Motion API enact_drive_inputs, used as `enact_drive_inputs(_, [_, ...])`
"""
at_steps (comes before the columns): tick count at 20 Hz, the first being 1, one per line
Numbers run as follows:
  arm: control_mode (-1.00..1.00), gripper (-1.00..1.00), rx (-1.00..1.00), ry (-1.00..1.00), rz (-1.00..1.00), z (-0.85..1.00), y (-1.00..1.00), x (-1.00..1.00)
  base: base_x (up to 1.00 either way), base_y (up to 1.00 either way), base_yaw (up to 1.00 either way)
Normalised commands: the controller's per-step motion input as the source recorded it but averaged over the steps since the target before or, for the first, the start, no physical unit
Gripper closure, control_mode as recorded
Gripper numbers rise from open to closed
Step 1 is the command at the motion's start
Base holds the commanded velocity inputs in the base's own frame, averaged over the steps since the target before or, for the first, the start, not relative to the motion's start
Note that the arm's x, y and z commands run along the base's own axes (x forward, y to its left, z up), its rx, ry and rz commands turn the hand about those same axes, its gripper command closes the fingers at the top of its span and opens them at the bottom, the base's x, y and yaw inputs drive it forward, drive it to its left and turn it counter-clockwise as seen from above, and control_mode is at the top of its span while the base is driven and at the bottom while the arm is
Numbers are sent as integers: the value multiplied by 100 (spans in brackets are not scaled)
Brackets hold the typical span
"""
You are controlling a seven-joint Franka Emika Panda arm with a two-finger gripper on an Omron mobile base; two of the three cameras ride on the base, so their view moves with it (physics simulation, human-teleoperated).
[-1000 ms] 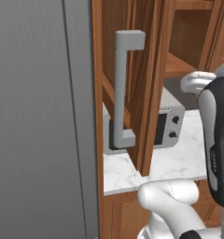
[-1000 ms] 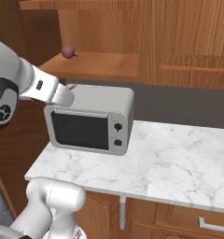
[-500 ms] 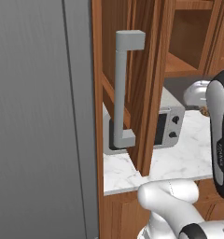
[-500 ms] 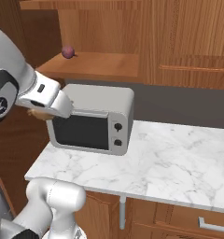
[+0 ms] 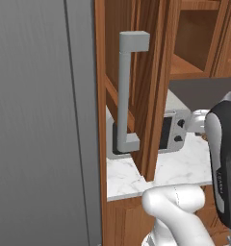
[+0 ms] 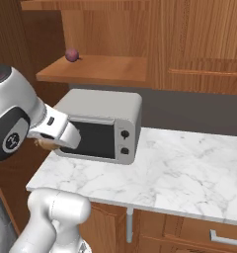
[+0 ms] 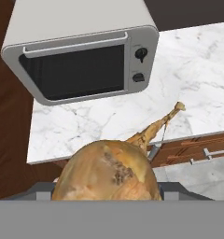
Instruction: Pick the onions from the cabinet and place them in one bowl. Pick the mango from the sink and place it in the other bowl.
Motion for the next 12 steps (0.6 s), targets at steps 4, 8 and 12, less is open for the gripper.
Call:
enact_drive_inputs(4, [-100, 100, 0, 0, 0, 0, 0, 0, 0, 0, 0])
enact_drive_inputs(8, [-100, 100, 0, 0, 0, 0, 0, 0, 0, 0, 0])
enact_drive_inputs(12, [-100, 100, 0, 0, 0, 0, 0, 0, 0, 0, 0])
